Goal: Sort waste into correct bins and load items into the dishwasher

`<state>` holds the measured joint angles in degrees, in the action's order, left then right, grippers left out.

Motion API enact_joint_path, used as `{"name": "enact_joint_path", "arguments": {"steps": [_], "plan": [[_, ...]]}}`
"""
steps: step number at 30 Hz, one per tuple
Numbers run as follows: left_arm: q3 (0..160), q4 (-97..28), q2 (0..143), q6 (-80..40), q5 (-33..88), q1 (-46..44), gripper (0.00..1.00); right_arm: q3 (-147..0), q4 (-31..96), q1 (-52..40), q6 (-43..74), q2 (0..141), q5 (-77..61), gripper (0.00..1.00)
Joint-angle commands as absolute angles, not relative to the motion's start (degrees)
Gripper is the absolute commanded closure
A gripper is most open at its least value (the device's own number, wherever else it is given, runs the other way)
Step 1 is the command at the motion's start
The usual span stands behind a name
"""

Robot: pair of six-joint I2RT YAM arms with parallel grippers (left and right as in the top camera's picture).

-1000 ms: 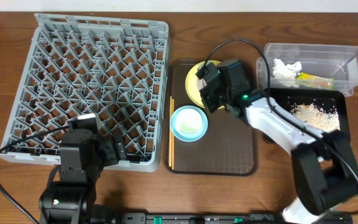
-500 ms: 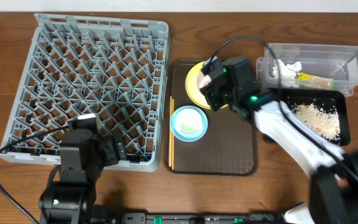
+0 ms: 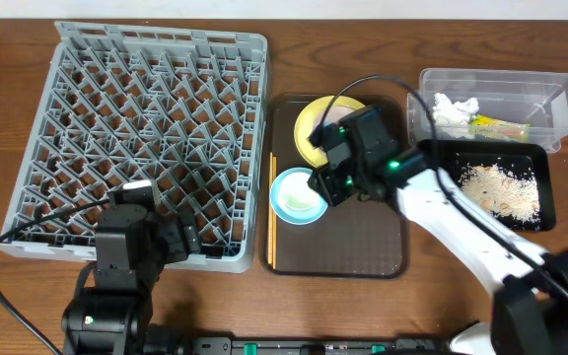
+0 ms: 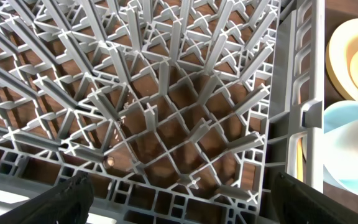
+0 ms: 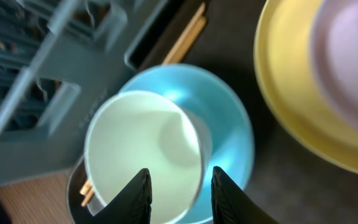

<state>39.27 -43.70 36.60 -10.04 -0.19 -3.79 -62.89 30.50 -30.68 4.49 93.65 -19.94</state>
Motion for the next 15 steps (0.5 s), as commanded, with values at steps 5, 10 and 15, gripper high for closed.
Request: {"name": "enact_joint_path", "arguments": {"steps": [5,10,15], "plan": [[40.7,-43.9,36.6,-9.3,-0.5,-3.6,0.09,-62.8,30.4,-31.9,7.4,98.4,-17.5,0.92],[40.7,-43.9,36.6,-9.3,-0.5,-3.6,0.09,-63.2,28.7,-31.6,7.8,97.3,-16.7,0.99],[40.7,-43.8,36.6,-9.3,-0.4,-3.6,0.08,-65.2,29.9,-28.6,8.4,92.7,-17.0,0.99]]}}
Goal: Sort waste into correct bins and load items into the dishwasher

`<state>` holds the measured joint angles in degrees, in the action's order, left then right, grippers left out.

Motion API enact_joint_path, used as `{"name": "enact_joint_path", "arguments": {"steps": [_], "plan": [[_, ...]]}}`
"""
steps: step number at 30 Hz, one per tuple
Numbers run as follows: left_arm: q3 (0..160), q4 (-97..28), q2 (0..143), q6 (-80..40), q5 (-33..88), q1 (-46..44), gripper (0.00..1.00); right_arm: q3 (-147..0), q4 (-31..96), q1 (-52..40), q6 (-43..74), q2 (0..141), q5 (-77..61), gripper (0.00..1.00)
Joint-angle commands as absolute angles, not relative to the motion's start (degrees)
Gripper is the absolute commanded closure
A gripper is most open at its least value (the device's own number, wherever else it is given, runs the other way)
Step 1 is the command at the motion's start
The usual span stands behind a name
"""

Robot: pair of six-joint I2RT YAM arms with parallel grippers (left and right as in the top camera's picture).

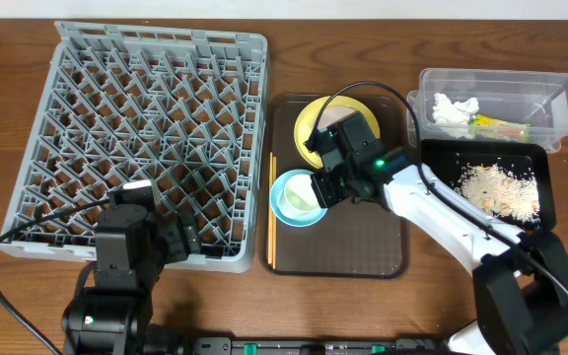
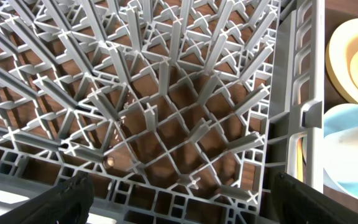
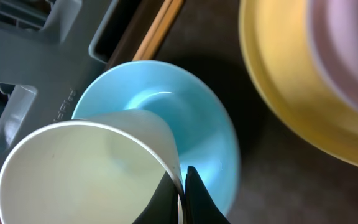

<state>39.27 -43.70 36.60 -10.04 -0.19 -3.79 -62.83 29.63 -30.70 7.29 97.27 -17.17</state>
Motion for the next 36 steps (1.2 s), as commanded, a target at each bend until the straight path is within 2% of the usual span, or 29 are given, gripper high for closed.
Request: {"name": "enact_joint_path", "arguments": {"steps": [1,6,12,18,26,31,36], "plan": [[40.7,-43.9,36.6,-9.3,-0.4,-3.6,0.08,-65.8,30.2,-27.3,8.3,90.7,-16.9,0.99],[40.7,-41.5,36.7,-16.1,2.1,-3.6,0.09,-66.5,30.7,-17.3,15.0,81.6,-17.9,0.99],[40.7,-32.6,41.8,-20.0,22.4,-3.6,0.09,-66.4,30.3,-10.7,15.4,81.7,-36.5,0.99],[40.7,-20.6,50.6,-26.5,43.6,-3.6,0.10,-66.4,28.2,-10.5,13.0,84.0,-53.7,0.99],[40.7,6.1,63.8,-38.0,70.2,-3.6,0.10,-66.4,21.8,-10.6,13.3,87.1,-70.2,0.99],[40.7,21.2,69.7,-47.0,78.7,-4.5,0.10,-66.4,19.7,-10.9,13.3,87.7,-72.7,0.99],[40.7,31.9,71.5,-51.4,79.9,-7.9,0.10,-66.4,17.5,-11.0,13.4,87.7,-76.2,0.99]]}}
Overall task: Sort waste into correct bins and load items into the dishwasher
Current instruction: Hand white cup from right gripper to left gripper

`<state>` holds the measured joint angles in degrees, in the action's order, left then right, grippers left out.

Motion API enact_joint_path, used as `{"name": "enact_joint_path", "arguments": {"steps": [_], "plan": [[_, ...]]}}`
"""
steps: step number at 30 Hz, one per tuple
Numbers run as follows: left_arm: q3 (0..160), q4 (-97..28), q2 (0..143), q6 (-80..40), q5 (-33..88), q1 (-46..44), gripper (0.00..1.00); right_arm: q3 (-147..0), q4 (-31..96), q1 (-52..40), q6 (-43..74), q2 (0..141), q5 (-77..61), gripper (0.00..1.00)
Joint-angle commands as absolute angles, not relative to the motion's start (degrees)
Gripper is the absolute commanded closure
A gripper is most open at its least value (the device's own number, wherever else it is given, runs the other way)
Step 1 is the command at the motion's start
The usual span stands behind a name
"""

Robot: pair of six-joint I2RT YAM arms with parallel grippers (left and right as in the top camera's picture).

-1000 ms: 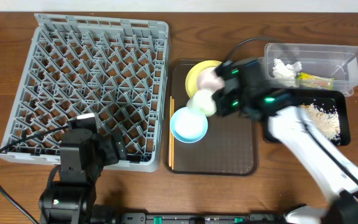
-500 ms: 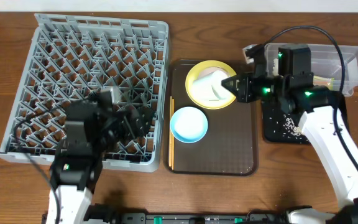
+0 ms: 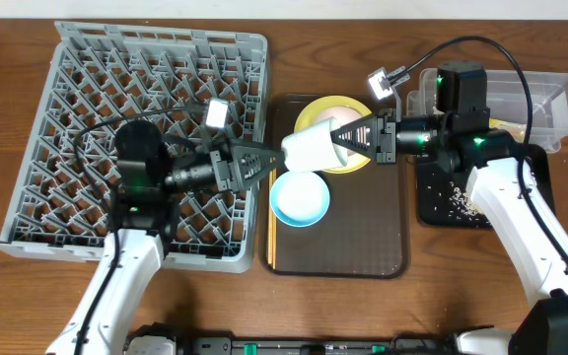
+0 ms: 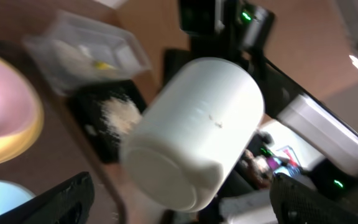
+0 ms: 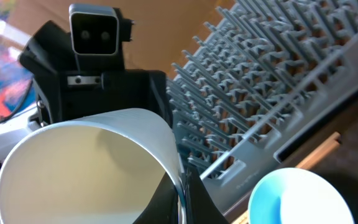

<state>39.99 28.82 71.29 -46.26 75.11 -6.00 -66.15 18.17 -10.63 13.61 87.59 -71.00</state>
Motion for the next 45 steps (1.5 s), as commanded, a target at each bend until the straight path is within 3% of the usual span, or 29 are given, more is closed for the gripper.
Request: {"name": "enact_joint_path", "arguments": {"steps": [1,19,23,26,35,37,38,41,43,45], "plan": [[40.7,32.9,71.6,-51.7,79.7,-8.6,0.10,-66.4,17.0,-10.9,13.6,87.7,-77.0,0.99],[40.7,41.1,71.6,-56.9,75.4,-15.3,0.14,-66.4,15.4,-14.5,14.8,87.7,-78.5,0.99],[40.7,42.7,71.6,-57.4,75.4,-15.4,0.22,-66.4,15.4,-15.3,14.8,87.7,-78.3,0.99],[40.7,42.8,71.6,-57.6,75.4,-15.4,0.34,-66.4,15.4,-15.8,14.8,87.7,-77.8,0.99],[40.7,42.8,71.6,-56.9,74.2,-15.4,0.43,-66.4,15.6,-15.8,14.7,87.7,-77.8,0.99],[40.7,42.7,71.6,-52.2,74.1,-15.3,0.53,-66.4,15.8,-15.8,14.7,87.7,-77.8,0.91],[40.7,42.3,71.7,-49.5,74.1,-15.3,0.55,-66.4,15.9,-15.8,14.7,87.7,-77.8,0.83],[40.7,42.3,72.2,-45.2,73.9,-15.0,0.62,-66.4,16.1,-15.7,14.5,87.7,-77.8,0.72],[40.7,42.3,72.6,-44.3,73.5,-14.3,0.68,-66.4,16.1,-15.3,14.5,87.7,-77.8,0.70],[40.7,40.5,73.3,-41.9,72.8,-12.5,0.79,-66.4,16.1,-14.2,14.5,87.7,-77.8,0.68]]}}
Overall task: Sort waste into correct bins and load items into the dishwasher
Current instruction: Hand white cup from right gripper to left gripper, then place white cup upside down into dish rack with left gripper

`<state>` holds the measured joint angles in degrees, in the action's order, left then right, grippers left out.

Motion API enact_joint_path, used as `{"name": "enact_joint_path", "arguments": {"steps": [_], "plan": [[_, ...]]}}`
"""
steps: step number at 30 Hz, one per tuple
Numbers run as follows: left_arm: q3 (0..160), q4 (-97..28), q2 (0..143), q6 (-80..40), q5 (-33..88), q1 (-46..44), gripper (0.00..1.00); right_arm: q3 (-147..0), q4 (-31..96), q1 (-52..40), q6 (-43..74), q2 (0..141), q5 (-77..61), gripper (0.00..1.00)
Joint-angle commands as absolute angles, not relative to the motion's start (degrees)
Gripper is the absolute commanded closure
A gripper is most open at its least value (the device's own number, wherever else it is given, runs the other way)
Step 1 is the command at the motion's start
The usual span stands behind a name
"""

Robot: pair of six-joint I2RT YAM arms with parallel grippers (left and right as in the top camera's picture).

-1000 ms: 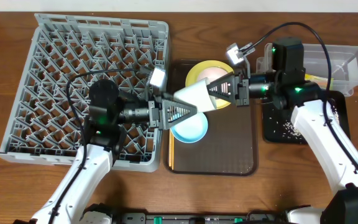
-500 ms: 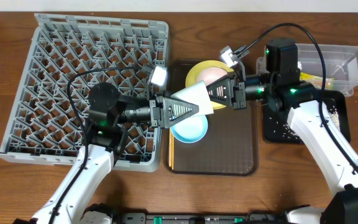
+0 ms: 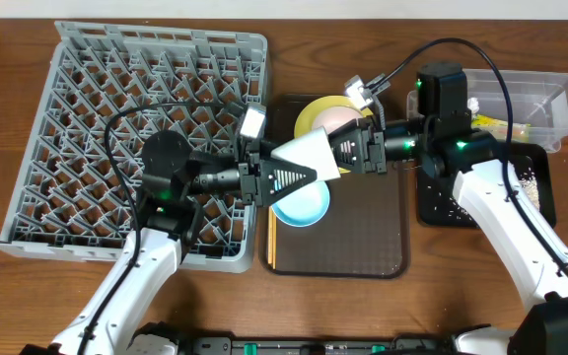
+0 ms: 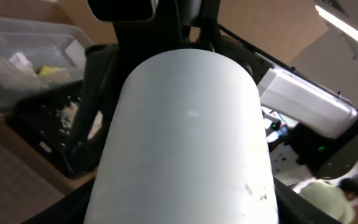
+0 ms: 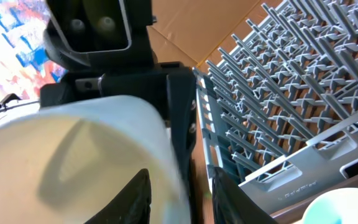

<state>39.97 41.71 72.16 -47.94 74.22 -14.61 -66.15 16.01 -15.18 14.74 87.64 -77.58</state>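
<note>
A white cup hangs on its side above the brown tray, between my two grippers. My left gripper comes from the rack side and is shut on the cup's base end. The cup fills the left wrist view, with a black finger at each lower corner. My right gripper is at the cup's mouth, open. Its fingers straddle the rim of the cup without pinching it. The grey dish rack lies at the left.
On the tray lie a blue bowl, a yellow plate carrying a pink bowl, and chopsticks along the left edge. A clear bin with paper waste and a black bin with food crumbs stand at the right.
My left gripper, then open a short way from the cup's base, is now shut round the cup. My right gripper, then shut on the rim, has opened.
My right gripper stood open over the cup in the blue bowl while the left arm rested by the rack's front. Then it was shut on the rim. Later it held the cup sideways above the tray, facing the raised left gripper. Now the left holds it.
</note>
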Motion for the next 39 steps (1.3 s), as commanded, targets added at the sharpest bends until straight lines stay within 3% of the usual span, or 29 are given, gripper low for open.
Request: {"name": "enact_joint_path", "arguments": {"steps": [1,8,16,24,30,39], "plan": [[40.7,38.7,73.4,-40.9,72.2,-11.6,0.81,-66.4,16.1,-13.7,14.5,87.7,-77.8,0.68],[40.7,26.4,73.5,-32.1,70.8,-5.0,0.94,-66.4,16.1,-9.5,14.5,87.7,-77.8,0.64],[40.7,12.5,73.2,-23.8,64.1,4.9,0.94,-66.4,19.6,-6.3,10.1,87.7,-69.5,0.60],[40.8,6.2,70.4,-23.0,59.1,11.4,0.94,-66.4,30.8,-6.8,3.7,87.7,-54.3,0.62],[42.7,-5.8,65.7,-18.7,47.1,12.4,0.94,-66.4,35.8,-6.8,-0.1,87.6,-51.2,0.62],[54.2,-39.0,60.9,-13.9,19.9,12.4,0.94,-66.4,43.3,-7.2,-2.5,85.1,-35.4,0.62]]}}
